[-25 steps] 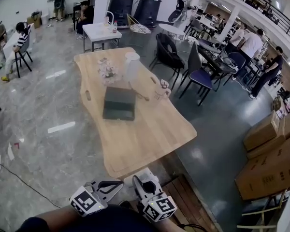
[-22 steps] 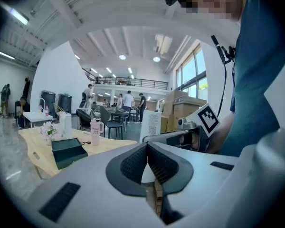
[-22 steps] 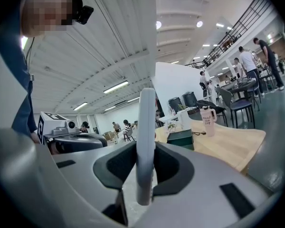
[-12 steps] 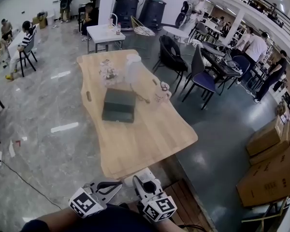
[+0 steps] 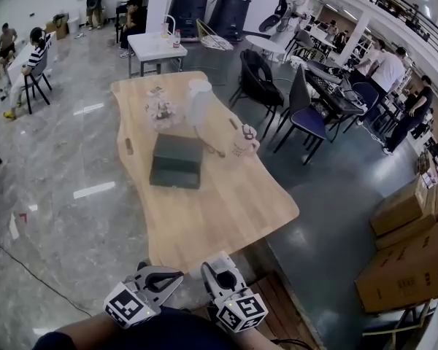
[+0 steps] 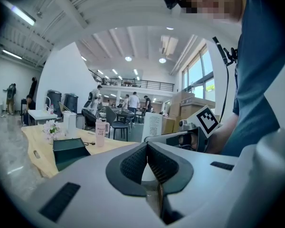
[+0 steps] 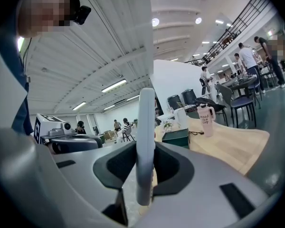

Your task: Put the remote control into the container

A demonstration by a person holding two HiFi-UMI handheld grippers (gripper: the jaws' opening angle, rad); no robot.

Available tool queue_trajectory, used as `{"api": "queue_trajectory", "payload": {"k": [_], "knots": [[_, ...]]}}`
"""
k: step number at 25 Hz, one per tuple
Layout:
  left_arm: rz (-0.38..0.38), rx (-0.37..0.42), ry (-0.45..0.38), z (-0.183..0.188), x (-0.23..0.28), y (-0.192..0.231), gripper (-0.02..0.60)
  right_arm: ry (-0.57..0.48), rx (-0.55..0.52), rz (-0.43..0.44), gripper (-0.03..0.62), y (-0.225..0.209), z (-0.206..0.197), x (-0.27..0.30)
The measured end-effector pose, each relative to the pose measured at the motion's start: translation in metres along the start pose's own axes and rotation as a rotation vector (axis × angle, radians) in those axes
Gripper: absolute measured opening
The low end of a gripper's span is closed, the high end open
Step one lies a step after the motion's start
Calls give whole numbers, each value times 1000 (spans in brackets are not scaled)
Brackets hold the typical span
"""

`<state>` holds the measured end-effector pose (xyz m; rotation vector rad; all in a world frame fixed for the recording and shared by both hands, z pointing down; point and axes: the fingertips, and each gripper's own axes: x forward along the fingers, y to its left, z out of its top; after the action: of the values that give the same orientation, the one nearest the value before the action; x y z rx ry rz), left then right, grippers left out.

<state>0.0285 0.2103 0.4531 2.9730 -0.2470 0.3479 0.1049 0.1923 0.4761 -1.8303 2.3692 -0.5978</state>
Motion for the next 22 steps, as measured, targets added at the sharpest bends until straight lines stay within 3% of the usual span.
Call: {"api": "queue_trajectory", "payload": {"k": [3,10,22], "knots": [[-29,-13,-5,3,10,25,12,5,-9,-25,107,-10,5,22],[-87,38,-19,15,26,109,12,13,-8,-87,107,-32,20,97],[-169,-42,-27,20,41,220,12,27,-28,-204,107,-63,38,196]]}}
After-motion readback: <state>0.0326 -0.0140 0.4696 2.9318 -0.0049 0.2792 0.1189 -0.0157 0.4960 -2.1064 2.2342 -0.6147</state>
